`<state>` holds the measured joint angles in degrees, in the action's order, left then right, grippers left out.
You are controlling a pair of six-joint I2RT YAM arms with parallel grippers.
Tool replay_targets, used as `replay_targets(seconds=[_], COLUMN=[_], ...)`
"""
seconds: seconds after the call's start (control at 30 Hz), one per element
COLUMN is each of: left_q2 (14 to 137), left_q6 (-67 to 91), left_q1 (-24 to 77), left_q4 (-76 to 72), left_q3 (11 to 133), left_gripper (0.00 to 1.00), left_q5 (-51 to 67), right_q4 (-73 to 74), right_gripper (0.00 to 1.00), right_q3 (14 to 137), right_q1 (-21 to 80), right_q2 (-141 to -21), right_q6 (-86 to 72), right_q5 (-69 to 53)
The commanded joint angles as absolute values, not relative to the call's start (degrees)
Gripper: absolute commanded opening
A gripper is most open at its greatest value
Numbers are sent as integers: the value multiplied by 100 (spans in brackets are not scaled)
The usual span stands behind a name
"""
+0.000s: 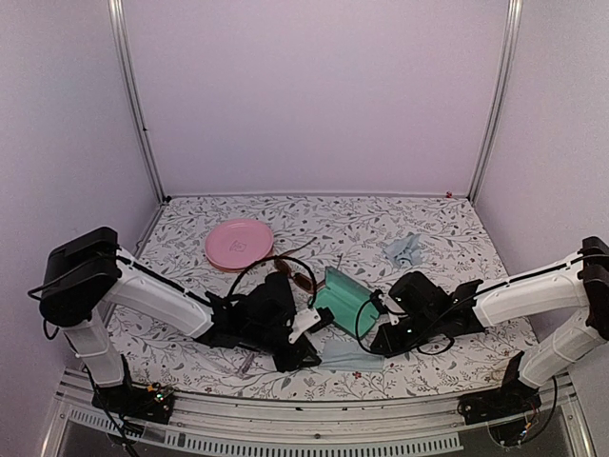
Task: Organize the sunglasses
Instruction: Adjust the glasses cleaning cloth at the center of the board.
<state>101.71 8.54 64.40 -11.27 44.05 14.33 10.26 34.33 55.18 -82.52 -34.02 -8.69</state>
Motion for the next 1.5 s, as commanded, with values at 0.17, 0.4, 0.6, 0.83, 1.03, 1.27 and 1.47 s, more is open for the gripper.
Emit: replay_targets(seconds=[0.17,0.4,0.6,0.83,1.03,1.27,1.47], left_q2=[10485,10580,10579,10409,10179,10030,9964], left_q6=[874,861,826,789,724,464,92], left_q1=[6303,6299,6294,6304,6386,6682,7009], left_q4=[-1118,-1218,-1188,-1132,-1144,-1041,-808], left_q3=[4618,4700,4755,4779,4633,4533,4572], left_gripper=[32,25,7,0,0,0,0], left_q5=[1609,1909,2090,2156,2106,1960,2015], right_q4=[984,1045,1136,1169,1154,1101,1069], right_gripper=[8,8,8,8,9,9,10], right_q3=[3559,3550,3547,3576,3485,3433,3348], right_q1=[5557,5555,5559,5562,5560,5558,5558], right_q2=[-8140,-7952,-7858,-7888,-7840,-7814,-7709], right_q6=[-3284,-3252,-3221,-3195,-3280,-3365,-3416], right_q5=[-937,-966,-956,-934,-860,-885,-883])
